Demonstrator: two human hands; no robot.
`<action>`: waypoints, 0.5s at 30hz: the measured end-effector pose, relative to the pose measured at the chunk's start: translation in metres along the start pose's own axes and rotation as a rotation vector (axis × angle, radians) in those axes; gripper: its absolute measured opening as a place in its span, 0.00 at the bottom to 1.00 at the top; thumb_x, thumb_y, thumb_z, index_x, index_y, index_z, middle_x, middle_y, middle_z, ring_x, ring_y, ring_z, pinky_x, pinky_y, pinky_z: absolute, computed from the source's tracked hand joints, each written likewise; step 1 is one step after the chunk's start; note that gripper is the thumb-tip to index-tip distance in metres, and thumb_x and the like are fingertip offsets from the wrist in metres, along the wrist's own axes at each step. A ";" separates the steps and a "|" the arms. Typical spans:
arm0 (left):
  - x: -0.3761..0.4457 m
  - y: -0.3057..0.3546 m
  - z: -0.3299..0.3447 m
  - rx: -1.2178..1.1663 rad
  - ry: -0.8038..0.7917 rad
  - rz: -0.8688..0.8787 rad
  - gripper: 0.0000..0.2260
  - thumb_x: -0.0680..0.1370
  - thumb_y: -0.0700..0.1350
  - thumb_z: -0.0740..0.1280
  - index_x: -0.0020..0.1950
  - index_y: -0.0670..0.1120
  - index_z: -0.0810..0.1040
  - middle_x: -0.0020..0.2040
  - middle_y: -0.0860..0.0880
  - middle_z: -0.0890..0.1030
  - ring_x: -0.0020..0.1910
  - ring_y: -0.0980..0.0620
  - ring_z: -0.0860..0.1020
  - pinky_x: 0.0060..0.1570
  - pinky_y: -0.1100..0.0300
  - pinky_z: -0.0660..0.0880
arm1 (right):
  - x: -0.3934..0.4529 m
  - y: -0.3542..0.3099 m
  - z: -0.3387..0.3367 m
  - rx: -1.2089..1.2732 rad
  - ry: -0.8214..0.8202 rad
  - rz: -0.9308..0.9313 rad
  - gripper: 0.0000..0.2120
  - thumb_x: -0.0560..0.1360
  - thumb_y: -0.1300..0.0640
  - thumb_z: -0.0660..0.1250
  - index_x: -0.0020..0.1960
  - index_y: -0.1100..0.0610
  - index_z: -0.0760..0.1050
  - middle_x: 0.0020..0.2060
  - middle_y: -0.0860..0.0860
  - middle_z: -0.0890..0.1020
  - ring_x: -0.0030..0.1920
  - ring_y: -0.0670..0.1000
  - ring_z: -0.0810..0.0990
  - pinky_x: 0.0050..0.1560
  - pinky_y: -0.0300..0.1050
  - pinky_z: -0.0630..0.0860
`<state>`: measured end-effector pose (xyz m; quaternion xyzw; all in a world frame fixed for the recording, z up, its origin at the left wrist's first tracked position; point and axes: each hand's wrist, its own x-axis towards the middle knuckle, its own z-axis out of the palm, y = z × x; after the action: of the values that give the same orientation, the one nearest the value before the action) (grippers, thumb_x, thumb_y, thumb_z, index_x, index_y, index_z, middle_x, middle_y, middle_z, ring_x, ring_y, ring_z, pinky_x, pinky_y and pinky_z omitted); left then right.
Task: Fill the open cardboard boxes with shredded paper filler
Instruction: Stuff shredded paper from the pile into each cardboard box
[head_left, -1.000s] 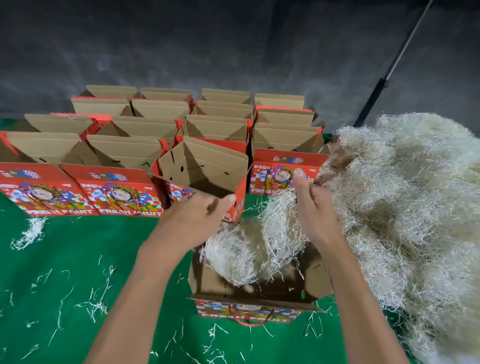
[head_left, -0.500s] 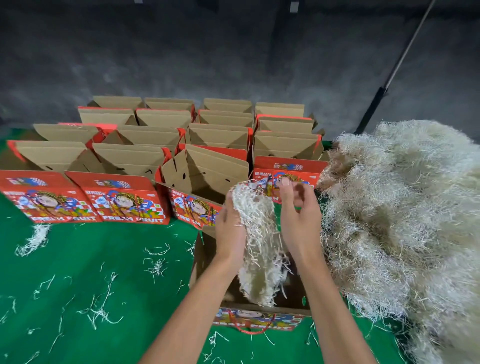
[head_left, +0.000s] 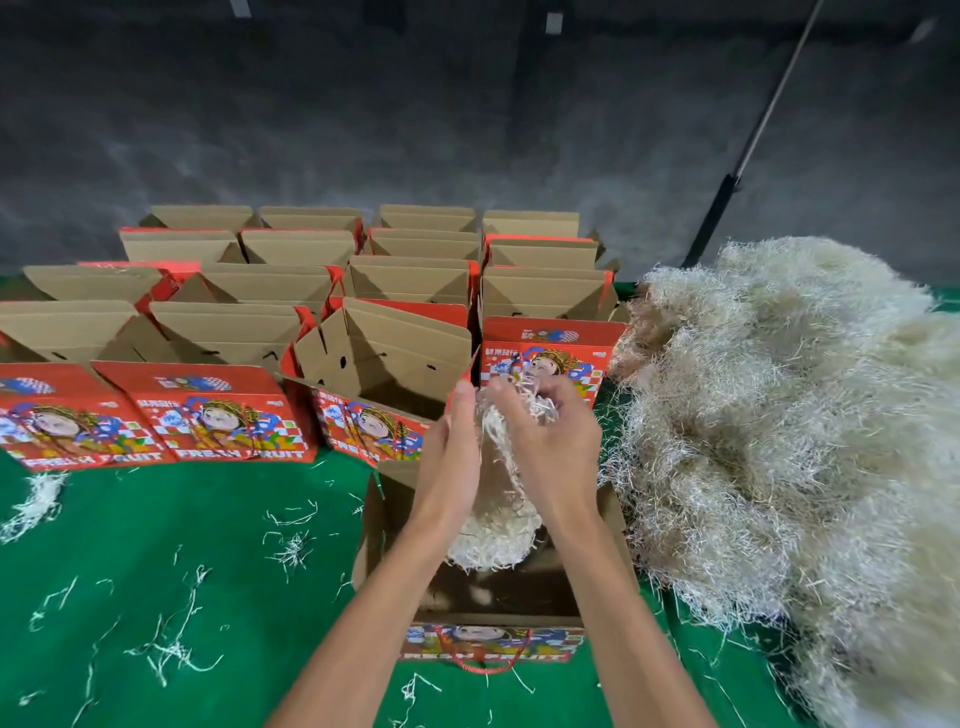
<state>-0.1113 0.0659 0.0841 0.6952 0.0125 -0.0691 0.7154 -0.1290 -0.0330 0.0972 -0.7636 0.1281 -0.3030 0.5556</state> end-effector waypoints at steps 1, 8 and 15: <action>-0.002 0.001 0.001 0.026 0.015 -0.029 0.22 0.74 0.75 0.54 0.56 0.64 0.74 0.49 0.68 0.75 0.51 0.65 0.74 0.48 0.60 0.69 | -0.002 -0.002 0.002 0.020 -0.015 0.023 0.16 0.71 0.34 0.71 0.48 0.45 0.76 0.40 0.27 0.79 0.37 0.30 0.76 0.39 0.25 0.69; -0.003 0.007 0.008 -0.152 0.137 0.106 0.17 0.83 0.59 0.59 0.38 0.69 0.82 0.22 0.59 0.73 0.21 0.63 0.68 0.20 0.68 0.65 | -0.011 -0.001 0.003 0.122 0.029 0.134 0.28 0.76 0.26 0.54 0.43 0.52 0.70 0.28 0.38 0.75 0.28 0.39 0.70 0.33 0.30 0.68; -0.004 0.000 0.011 -0.213 0.056 0.034 0.09 0.83 0.52 0.64 0.52 0.55 0.83 0.38 0.54 0.85 0.31 0.58 0.81 0.26 0.66 0.73 | -0.011 0.008 0.006 0.042 -0.005 -0.008 0.26 0.84 0.41 0.56 0.34 0.57 0.71 0.25 0.49 0.72 0.27 0.48 0.65 0.28 0.44 0.62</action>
<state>-0.1159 0.0549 0.0846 0.6171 0.0279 -0.0359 0.7855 -0.1327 -0.0258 0.0852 -0.7529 0.1173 -0.3059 0.5708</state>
